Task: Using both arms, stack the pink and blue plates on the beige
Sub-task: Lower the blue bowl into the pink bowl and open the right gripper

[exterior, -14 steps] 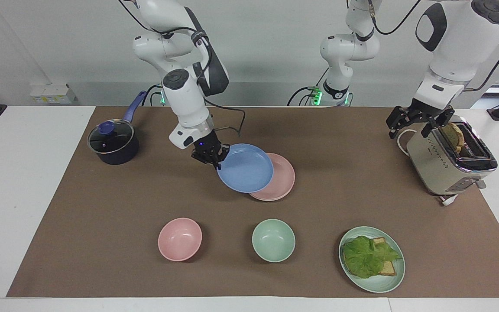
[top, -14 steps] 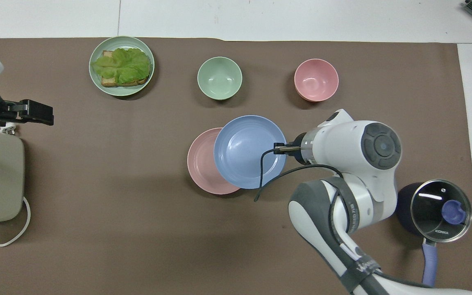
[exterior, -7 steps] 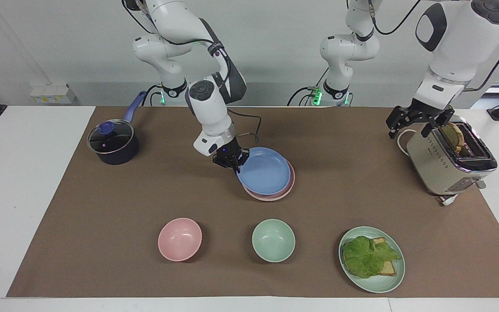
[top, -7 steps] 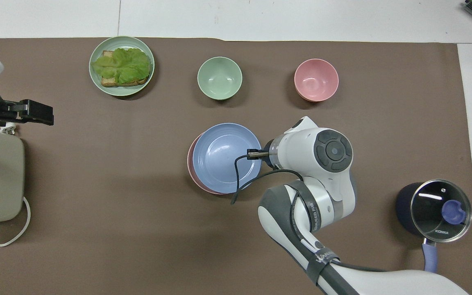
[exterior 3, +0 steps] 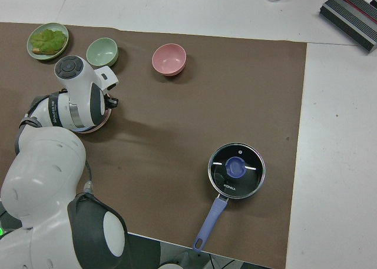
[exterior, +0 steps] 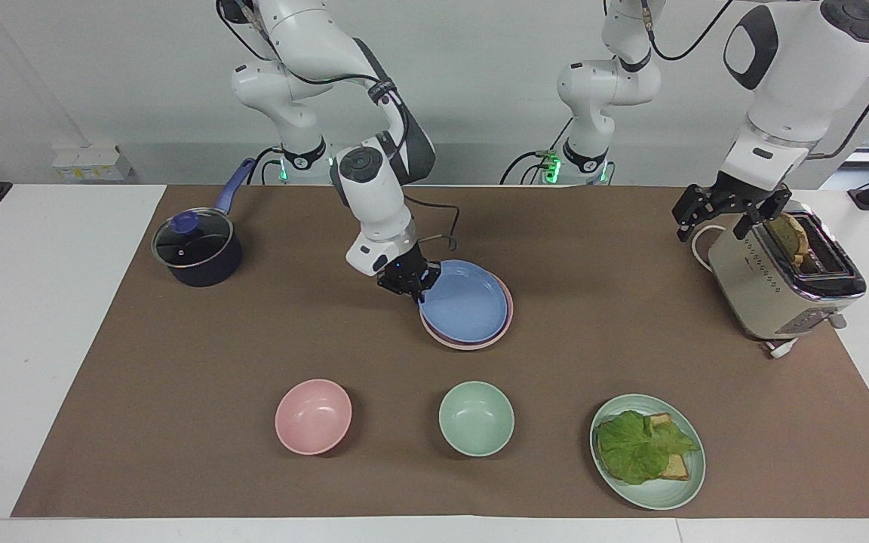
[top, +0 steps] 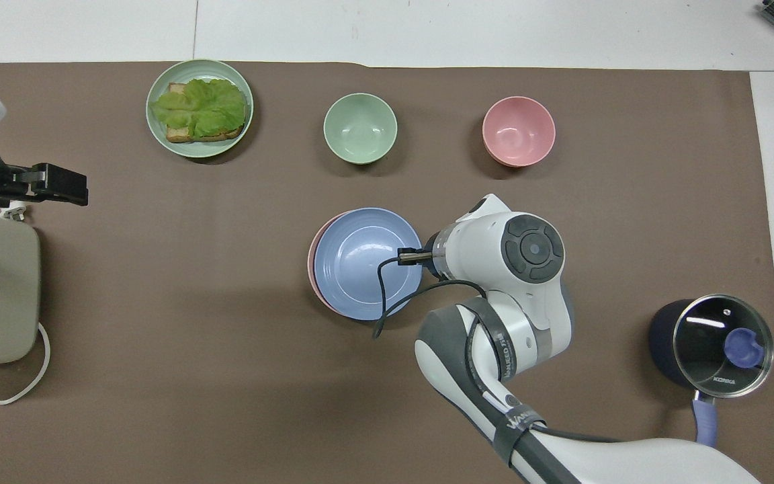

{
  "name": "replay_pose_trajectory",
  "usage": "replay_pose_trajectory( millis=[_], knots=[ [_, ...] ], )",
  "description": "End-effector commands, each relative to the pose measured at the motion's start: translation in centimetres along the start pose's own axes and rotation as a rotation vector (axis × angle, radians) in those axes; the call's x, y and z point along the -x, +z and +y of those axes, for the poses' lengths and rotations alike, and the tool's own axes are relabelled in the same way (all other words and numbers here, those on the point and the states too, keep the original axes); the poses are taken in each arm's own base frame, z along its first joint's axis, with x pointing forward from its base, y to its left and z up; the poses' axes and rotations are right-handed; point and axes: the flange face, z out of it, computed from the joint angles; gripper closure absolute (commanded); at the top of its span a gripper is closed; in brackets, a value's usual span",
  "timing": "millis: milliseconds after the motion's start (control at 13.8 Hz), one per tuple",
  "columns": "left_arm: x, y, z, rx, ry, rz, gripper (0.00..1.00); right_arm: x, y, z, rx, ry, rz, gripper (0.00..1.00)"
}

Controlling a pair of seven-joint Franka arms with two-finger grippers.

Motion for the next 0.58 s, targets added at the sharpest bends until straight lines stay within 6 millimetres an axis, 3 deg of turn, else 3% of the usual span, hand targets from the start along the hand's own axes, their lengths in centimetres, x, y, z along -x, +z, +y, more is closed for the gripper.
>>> replay_pose_trajectory(
  millis=[0, 145, 218, 363, 508],
  knots=[
    [0.4, -0.7, -0.2, -0.016, 0.011, -0.002, 0.00, -0.4, -0.2, -0.2, -0.020, 0.042, 0.011, 0.34],
    [0.4, -0.7, -0.2, -0.016, 0.011, -0.002, 0.00, -0.5, -0.3, -0.4, -0.021, 0.042, 0.013, 0.18],
    [0.4, -0.7, -0.3, -0.016, 0.009, -0.002, 0.00, -0.7, -0.6, -0.6, -0.023, 0.044, 0.014, 0.01],
    [0.4, -0.7, -0.2, -0.016, 0.011, -0.002, 0.00, -0.9, -1.5, -0.6, -0.024, 0.062, 0.026, 0.00],
    [0.4, -0.7, -0.2, -0.016, 0.011, -0.002, 0.00, -1.2, -3.9, 0.5, -0.009, 0.081, 0.024, 0.00]
  ],
)
